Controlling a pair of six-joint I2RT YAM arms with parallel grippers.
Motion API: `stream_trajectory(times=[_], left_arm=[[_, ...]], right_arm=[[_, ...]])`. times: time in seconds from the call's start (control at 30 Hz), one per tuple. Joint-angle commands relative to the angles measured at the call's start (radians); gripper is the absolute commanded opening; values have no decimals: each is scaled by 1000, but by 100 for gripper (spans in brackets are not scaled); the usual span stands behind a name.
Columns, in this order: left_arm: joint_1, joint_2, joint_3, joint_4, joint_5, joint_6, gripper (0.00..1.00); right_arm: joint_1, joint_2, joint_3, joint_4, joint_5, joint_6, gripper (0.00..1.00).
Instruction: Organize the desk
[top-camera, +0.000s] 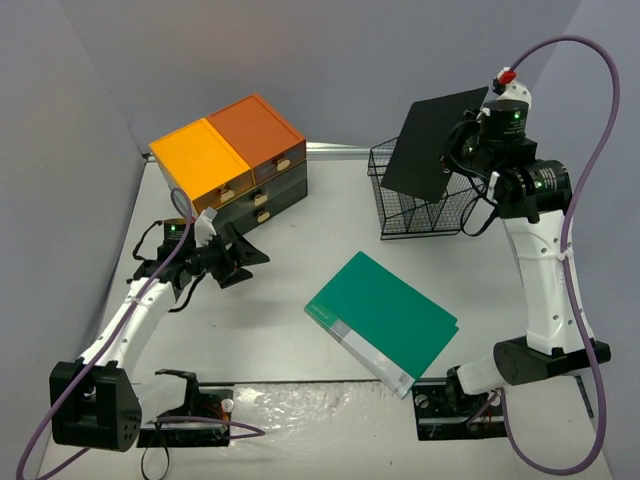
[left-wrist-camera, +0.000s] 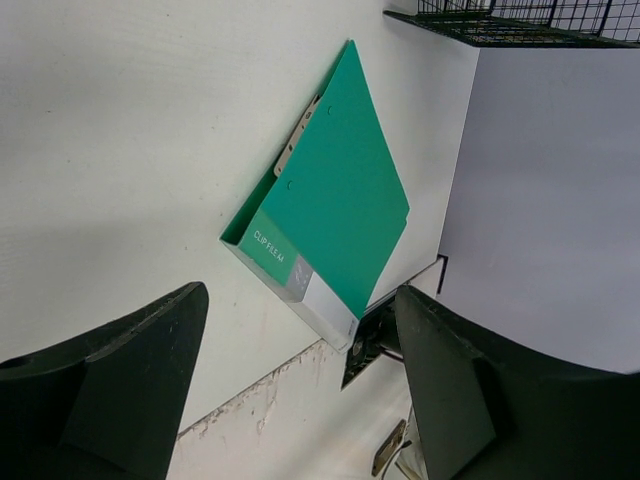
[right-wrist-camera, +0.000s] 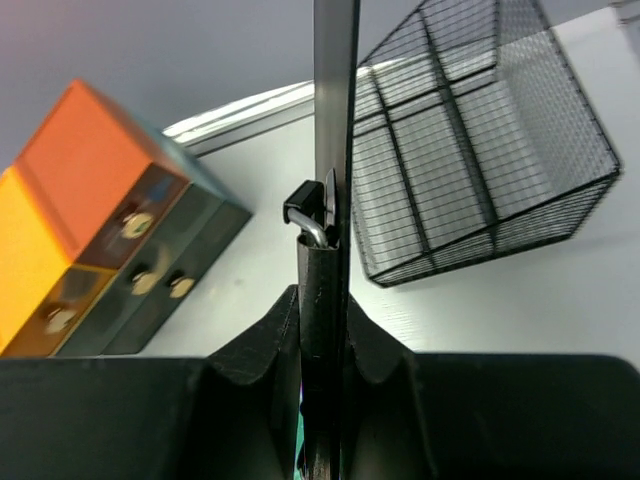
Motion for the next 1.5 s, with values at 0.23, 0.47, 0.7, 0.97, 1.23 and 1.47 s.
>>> stream_trajectory(times=[0.23,0.47,0.7,0.97,1.23,1.47], left_arm=[[1,-11,23,13,-6,39,72],[2,-5,1,33,-7,33,72],[2,-10,-7,33,-9,32,72],[1,-9,-17,33,-12,32,72],[1,-4,-18,33,-16,31,71],[2,8,-21,34,-16,31,71]], right_arm=[[-1,58,71,-11,335,-110,0],[-1,41,22,65,386,-166,0],[-1,52,-4,105,356,-213,0],[-1,8,-104,148,215,-251,0],[0,-34,-200,132,87,-254,0],[0,-45,-227,93,73,-261,0]])
